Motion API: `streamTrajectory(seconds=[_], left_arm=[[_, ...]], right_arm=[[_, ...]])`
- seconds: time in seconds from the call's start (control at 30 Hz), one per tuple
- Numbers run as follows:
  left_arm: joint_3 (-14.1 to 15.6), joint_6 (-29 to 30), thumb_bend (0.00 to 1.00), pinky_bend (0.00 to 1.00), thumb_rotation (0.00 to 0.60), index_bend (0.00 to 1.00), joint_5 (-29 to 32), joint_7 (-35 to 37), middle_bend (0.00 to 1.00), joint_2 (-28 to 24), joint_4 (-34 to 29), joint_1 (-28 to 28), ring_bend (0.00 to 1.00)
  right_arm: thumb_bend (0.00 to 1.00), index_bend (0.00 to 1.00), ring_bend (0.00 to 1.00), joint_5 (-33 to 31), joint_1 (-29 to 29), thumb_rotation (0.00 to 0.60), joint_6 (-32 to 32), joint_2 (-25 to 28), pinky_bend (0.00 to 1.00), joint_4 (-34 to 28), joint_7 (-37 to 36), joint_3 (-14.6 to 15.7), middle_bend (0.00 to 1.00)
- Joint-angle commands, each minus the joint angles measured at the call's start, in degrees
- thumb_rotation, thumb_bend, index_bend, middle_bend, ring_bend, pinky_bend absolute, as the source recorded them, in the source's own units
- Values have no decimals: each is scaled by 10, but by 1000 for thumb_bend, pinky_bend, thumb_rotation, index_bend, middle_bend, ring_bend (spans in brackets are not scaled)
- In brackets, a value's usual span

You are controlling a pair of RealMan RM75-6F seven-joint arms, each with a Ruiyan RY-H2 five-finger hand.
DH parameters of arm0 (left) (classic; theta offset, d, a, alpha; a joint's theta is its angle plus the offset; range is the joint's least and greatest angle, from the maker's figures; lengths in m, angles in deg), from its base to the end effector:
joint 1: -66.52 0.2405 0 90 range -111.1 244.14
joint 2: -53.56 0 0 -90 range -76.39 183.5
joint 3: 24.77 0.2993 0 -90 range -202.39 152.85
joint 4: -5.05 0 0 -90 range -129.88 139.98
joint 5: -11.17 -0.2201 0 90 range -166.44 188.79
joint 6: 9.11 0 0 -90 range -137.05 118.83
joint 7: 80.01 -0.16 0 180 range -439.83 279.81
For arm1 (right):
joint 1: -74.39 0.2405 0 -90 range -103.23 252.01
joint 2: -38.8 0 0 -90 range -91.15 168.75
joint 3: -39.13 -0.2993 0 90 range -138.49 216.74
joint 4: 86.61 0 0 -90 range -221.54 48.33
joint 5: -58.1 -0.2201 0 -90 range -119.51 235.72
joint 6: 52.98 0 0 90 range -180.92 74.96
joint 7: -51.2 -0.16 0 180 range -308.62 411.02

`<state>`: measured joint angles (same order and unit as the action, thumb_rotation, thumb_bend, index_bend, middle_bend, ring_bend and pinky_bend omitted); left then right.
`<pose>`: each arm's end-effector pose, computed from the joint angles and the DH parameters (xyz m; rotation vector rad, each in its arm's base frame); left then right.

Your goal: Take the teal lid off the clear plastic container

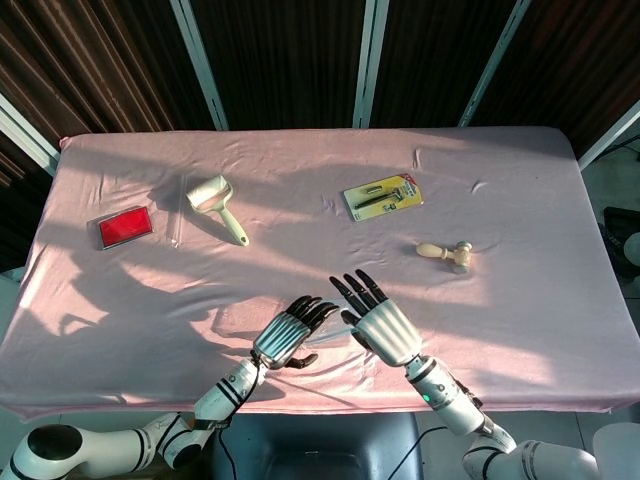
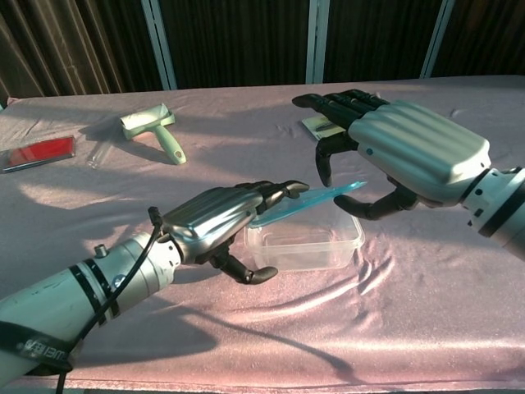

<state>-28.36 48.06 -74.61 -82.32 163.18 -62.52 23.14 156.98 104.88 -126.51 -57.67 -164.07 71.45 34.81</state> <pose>-0.1213 0.3228 -0.1576 -2.1438 -0.9640 -1.2010 -0.1745 -0.3013 -0.0476 1.9292 -0.4459 1.2042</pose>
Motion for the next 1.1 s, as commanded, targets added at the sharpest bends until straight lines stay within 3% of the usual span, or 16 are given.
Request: streamTrajectory(seconds=[0.03,0.27,0.37,0.47,0.53,0.67,0.77,0.93,1.1], left_arm=[[0,1,332,456,600,0,-1,0,540,0,0,0,499],[-3,3,332,455,600,0,-1,2,538,-3,-5,1,499],[-2,3,333,406,600,0,-2,9,514,-6,-10,1,462],[-1,5,334,265,600,0,-6,16,405,-10,-11,0,311],[-2,12,335,154,600,0,-11,24,263,-10,-8,1,157],[-5,22,337,19,600,0,-16,43,75,-8,2,2,6],[-15,38,337,0,600,0,-16,56,3,-4,18,3,0],[-39,33,329,0,600,0,6,81,0,0,52,0,0],[-42,26,323,0,600,0,15,83,0,-9,65,0,0]], right_arm=[[457,644,0,-1,2,600,-1,-7,0,9,-5,3,112],[459,664,0,-2,3,600,-2,-11,0,14,-2,6,116],[529,723,0,-1,3,600,-5,-11,0,14,3,6,140],[595,772,1,3,3,600,-12,-9,0,14,4,7,165],[613,807,9,4,1,600,-17,-6,0,14,2,9,179],[615,826,30,7,0,600,-24,-1,0,14,-4,10,192],[615,826,37,15,-1,600,-35,10,0,9,-10,12,195],[615,826,51,25,-9,600,-54,35,0,-4,-12,16,198],[615,826,54,25,-13,600,-65,61,0,-10,-3,10,198]])
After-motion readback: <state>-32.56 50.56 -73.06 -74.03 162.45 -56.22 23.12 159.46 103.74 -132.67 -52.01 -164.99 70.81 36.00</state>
